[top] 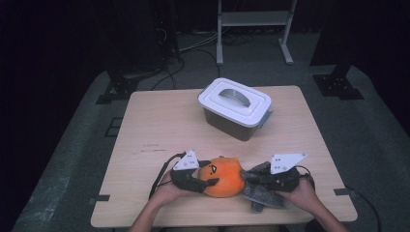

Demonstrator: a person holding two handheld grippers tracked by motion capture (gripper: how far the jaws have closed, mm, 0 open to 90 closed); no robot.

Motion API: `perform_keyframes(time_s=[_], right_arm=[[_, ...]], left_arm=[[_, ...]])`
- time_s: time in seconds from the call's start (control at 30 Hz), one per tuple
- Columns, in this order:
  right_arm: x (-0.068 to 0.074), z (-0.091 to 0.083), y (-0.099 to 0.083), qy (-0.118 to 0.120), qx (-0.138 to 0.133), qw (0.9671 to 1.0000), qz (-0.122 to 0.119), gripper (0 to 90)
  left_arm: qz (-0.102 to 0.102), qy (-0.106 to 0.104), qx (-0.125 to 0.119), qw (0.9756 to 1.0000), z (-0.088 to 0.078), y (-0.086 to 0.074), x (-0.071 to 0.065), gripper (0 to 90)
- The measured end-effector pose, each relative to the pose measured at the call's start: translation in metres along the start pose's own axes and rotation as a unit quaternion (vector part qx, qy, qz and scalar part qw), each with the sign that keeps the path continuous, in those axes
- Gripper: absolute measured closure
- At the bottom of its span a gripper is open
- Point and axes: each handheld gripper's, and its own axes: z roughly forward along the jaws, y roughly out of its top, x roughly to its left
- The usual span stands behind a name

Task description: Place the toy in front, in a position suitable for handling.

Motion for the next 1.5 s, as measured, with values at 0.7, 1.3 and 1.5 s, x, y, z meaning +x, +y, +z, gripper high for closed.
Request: perform_keyframes(time_s=[0.7,1.3,1.5], right_arm=[[0.002,0.018,0.016,0.0,-0.014,0.9995,-0.027,78.6],[0.006,0.009,0.006,-0.015,0.025,0.9979,-0.058,78.3],[0.011,0.02,0.026,0.0,0.005,0.9973,-0.073,78.3]], left_arm=[[0.056,-0.026,-0.008,0.9981,0.001,0.004,-0.009,30.3],[0.05,-0.023,-0.004,0.9985,0.002,0.001,-0.002,32.4],[0.055,-0.024,-0.005,0.9982,0.004,0.002,-0.005,32.1]])
